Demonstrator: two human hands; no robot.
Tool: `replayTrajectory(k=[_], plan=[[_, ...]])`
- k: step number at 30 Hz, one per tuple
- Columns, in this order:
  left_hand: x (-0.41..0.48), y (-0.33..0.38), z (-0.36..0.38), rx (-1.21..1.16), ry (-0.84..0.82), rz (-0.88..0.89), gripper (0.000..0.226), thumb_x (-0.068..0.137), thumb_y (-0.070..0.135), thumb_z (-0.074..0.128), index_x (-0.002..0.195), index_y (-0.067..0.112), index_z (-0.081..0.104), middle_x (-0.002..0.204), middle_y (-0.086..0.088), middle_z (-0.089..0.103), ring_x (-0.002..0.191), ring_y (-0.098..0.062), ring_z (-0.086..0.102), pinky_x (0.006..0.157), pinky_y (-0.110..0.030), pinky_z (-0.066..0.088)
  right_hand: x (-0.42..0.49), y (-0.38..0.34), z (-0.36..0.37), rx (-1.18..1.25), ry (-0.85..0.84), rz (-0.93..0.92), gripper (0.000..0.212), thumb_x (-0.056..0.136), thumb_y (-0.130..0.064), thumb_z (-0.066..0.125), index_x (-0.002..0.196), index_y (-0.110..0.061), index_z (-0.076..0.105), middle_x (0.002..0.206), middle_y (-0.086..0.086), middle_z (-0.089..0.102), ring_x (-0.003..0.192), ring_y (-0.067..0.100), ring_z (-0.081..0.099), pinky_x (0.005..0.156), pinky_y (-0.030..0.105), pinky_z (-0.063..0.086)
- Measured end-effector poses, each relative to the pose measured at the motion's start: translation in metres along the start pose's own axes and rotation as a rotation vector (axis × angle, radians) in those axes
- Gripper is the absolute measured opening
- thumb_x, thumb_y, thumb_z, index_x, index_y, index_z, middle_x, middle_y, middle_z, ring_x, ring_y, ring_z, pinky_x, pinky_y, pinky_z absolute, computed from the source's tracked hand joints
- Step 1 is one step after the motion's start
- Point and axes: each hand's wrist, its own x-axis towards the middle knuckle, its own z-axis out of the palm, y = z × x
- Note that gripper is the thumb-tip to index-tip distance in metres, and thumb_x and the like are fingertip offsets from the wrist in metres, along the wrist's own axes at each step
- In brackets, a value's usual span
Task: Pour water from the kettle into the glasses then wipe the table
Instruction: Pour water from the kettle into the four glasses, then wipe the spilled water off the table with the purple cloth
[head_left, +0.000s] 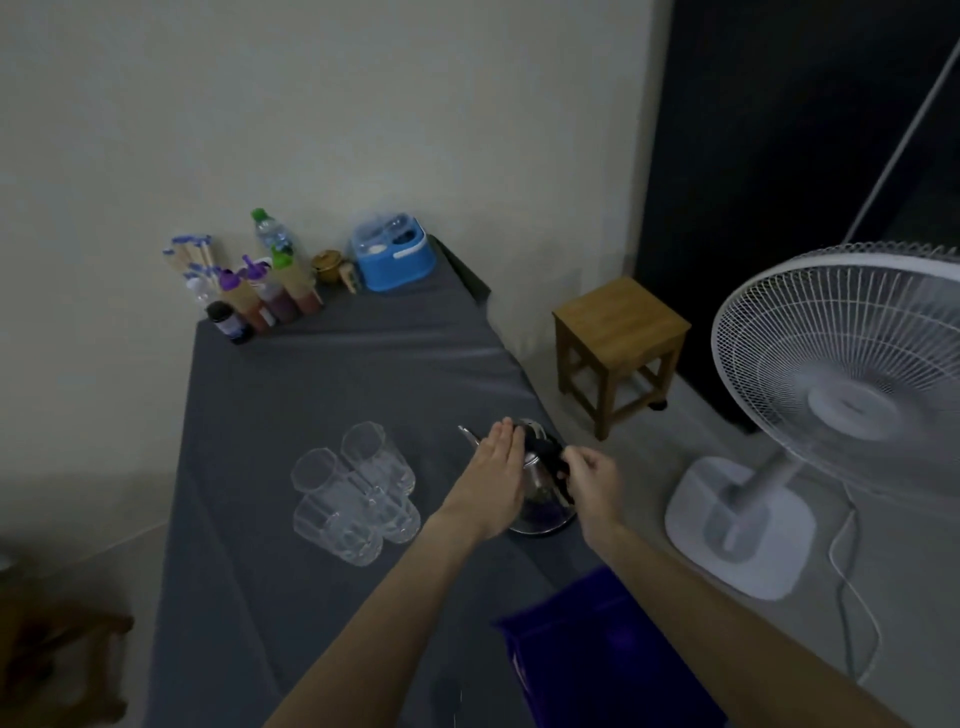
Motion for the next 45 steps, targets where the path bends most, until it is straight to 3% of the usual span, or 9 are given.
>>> replayTrajectory(k=[5, 9, 16, 19, 21, 26, 30, 33, 45], plan=[[-0.001, 0.014, 0.012, 0.001, 0.017, 0.037, 0.061, 0.098, 0.013, 0.032, 0.148, -0.004, 0.001, 0.157, -0.024, -0.005, 0.146, -0.033, -0.005, 0.120, -0.037, -0.005, -0.002, 0.024, -0.014, 0.088, -0.041, 0.065, 0.030, 0.089, -0.006, 0.051, 0.060, -0.012, 0.055, 0.052, 0.000, 0.051, 0.049, 0.013, 0.043, 0.048, 0.026, 0.037], [-0.005, 0.024, 0.027, 0.081, 0.167, 0.064, 0.062, 0.090, 0.012, 0.044, 0.144, -0.008, 0.021, 0.153, -0.028, 0.019, 0.144, -0.036, 0.017, 0.115, -0.041, 0.002, 0.003, 0.033, -0.024, 0.106, -0.069, 0.059, 0.026, 0.088, -0.005, 0.050, 0.062, -0.010, 0.053, 0.055, 0.001, 0.050, 0.052, 0.012, 0.044, 0.051, 0.026, 0.037], [-0.001, 0.043, 0.046, 0.243, 0.096, -0.041, 0.070, 0.097, 0.024, 0.033, 0.145, -0.008, -0.007, 0.156, -0.028, -0.007, 0.145, -0.038, -0.010, 0.119, -0.045, 0.007, 0.005, 0.039, -0.039, 0.061, -0.173, 0.035, 0.017, 0.087, -0.007, 0.049, 0.071, -0.008, 0.055, 0.066, 0.010, 0.049, 0.063, 0.019, 0.044, 0.062, 0.033, 0.036], [-0.011, 0.049, 0.046, 0.101, 0.132, -0.085, 0.070, 0.095, 0.021, 0.034, 0.147, -0.003, -0.005, 0.158, -0.022, -0.007, 0.146, -0.032, -0.010, 0.120, -0.042, 0.005, -0.004, 0.039, -0.041, -0.002, -0.159, 0.000, 0.016, 0.092, -0.016, 0.054, 0.077, -0.012, 0.057, 0.077, 0.005, 0.058, 0.074, 0.018, 0.053, 0.072, 0.031, 0.042], [-0.029, 0.052, 0.048, -0.074, 0.208, -0.094, 0.069, 0.093, 0.015, 0.035, 0.150, 0.002, -0.001, 0.159, -0.016, -0.006, 0.147, -0.025, -0.009, 0.121, -0.037, 0.004, -0.018, 0.051, -0.047, -0.099, -0.094, -0.029, 0.012, 0.092, -0.030, 0.060, 0.094, -0.019, 0.059, 0.093, -0.002, 0.062, 0.089, 0.014, 0.060, 0.080, 0.028, 0.046], [-0.107, 0.058, 0.094, -0.366, 0.262, -0.147, 0.063, 0.092, 0.007, 0.041, 0.150, 0.007, 0.017, 0.159, -0.004, 0.010, 0.146, -0.012, 0.003, 0.120, -0.029, 0.005, -0.082, 0.134, -0.087, -0.930, -0.260, -0.320, 0.079, 0.079, -0.065, 0.055, 0.137, -0.011, 0.047, 0.147, 0.012, 0.043, 0.134, 0.026, 0.040, 0.113, 0.043, 0.031], [-0.182, 0.054, 0.153, -0.393, 0.190, -0.227, 0.059, 0.085, 0.006, 0.049, 0.143, 0.010, 0.036, 0.152, -0.004, 0.033, 0.141, -0.017, 0.030, 0.118, -0.026, 0.008, -0.114, 0.166, -0.105, -1.350, -0.520, -0.478, 0.106, 0.072, -0.086, 0.038, 0.146, -0.011, 0.036, 0.157, 0.015, 0.024, 0.143, 0.036, 0.024, 0.116, 0.052, 0.007], [-0.232, 0.043, 0.178, -0.408, 0.148, -0.368, 0.045, 0.095, 0.022, 0.035, 0.138, 0.012, 0.042, 0.147, 0.000, 0.041, 0.137, -0.013, 0.032, 0.117, -0.021, 0.005, -0.115, 0.160, -0.101, -1.486, -0.610, -0.521, 0.127, 0.051, -0.101, 0.032, 0.149, -0.021, 0.030, 0.158, 0.015, 0.023, 0.143, 0.038, 0.017, 0.111, 0.060, -0.004], [-0.385, -0.077, 0.240, -0.402, 0.276, -0.899, 0.066, 0.095, 0.051, 0.023, 0.139, 0.006, 0.039, 0.152, -0.011, 0.033, 0.142, -0.023, 0.025, 0.120, -0.035, 0.008, -0.122, 0.170, -0.089, -1.564, -0.507, -0.505, 0.088, 0.078, -0.084, 0.020, 0.149, -0.032, 0.030, 0.156, 0.013, 0.024, 0.146, 0.035, 0.012, 0.108, 0.070, 0.003]])
